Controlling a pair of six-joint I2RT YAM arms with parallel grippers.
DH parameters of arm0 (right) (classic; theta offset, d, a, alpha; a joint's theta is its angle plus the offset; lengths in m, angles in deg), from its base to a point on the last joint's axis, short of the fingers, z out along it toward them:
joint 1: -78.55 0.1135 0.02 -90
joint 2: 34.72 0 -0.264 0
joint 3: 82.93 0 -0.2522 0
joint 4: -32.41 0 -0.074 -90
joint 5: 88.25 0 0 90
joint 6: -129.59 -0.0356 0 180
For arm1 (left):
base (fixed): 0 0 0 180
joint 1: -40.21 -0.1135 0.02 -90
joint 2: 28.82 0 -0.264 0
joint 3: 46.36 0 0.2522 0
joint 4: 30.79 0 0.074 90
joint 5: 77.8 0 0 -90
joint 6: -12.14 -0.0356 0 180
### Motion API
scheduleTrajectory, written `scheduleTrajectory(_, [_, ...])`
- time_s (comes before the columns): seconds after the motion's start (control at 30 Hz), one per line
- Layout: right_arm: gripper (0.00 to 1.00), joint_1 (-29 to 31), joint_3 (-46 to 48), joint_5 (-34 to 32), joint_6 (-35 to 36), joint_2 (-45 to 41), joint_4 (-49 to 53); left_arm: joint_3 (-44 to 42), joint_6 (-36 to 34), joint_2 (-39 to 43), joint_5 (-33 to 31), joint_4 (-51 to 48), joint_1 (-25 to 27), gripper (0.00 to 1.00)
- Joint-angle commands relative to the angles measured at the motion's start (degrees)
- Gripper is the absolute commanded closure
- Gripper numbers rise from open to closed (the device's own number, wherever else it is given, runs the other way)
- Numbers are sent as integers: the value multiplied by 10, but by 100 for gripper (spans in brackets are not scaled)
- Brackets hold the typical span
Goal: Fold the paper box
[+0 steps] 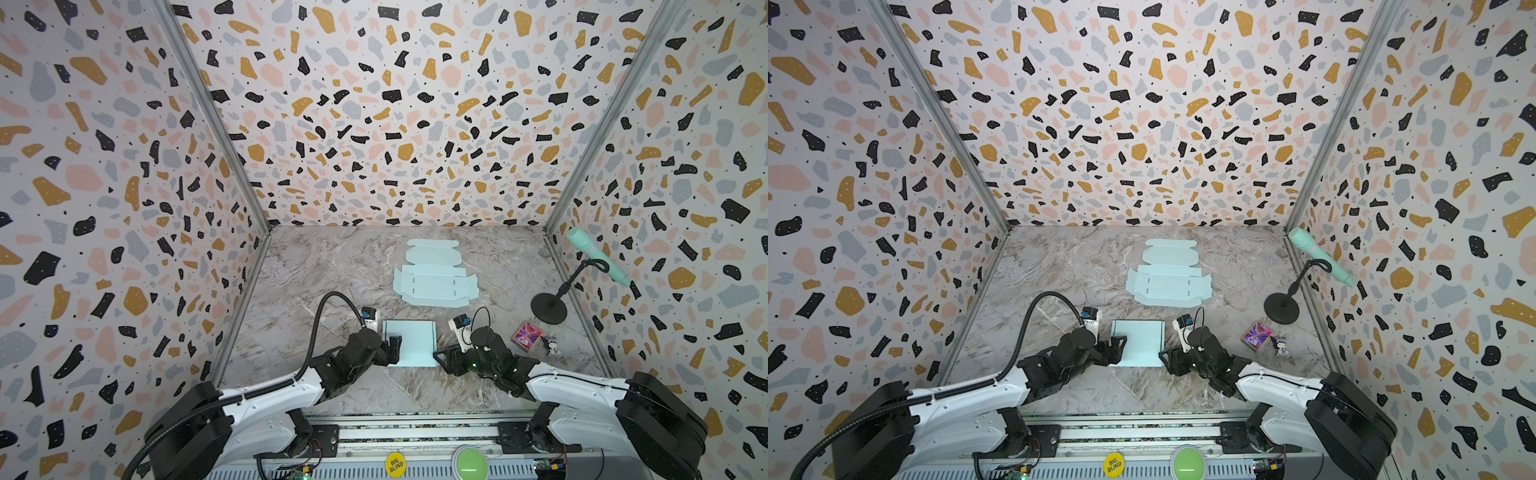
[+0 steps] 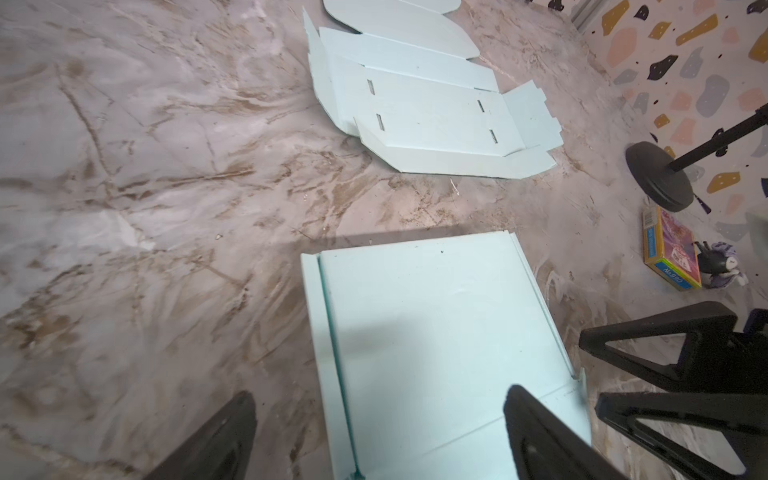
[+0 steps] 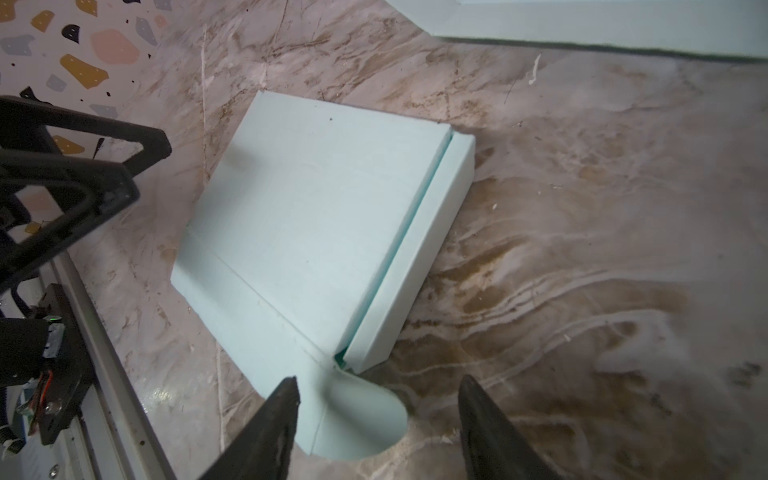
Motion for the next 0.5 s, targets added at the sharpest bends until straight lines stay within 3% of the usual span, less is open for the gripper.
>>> scheduleTrajectory(0.0, [39,-3,-16,5,9,6,-21,5,-15,-33,12,32,-2,1])
scheduleTrajectory(0.47, [44,-8,-16,11,14,20,-14,-6,-10,-120,13,77,-2,0])
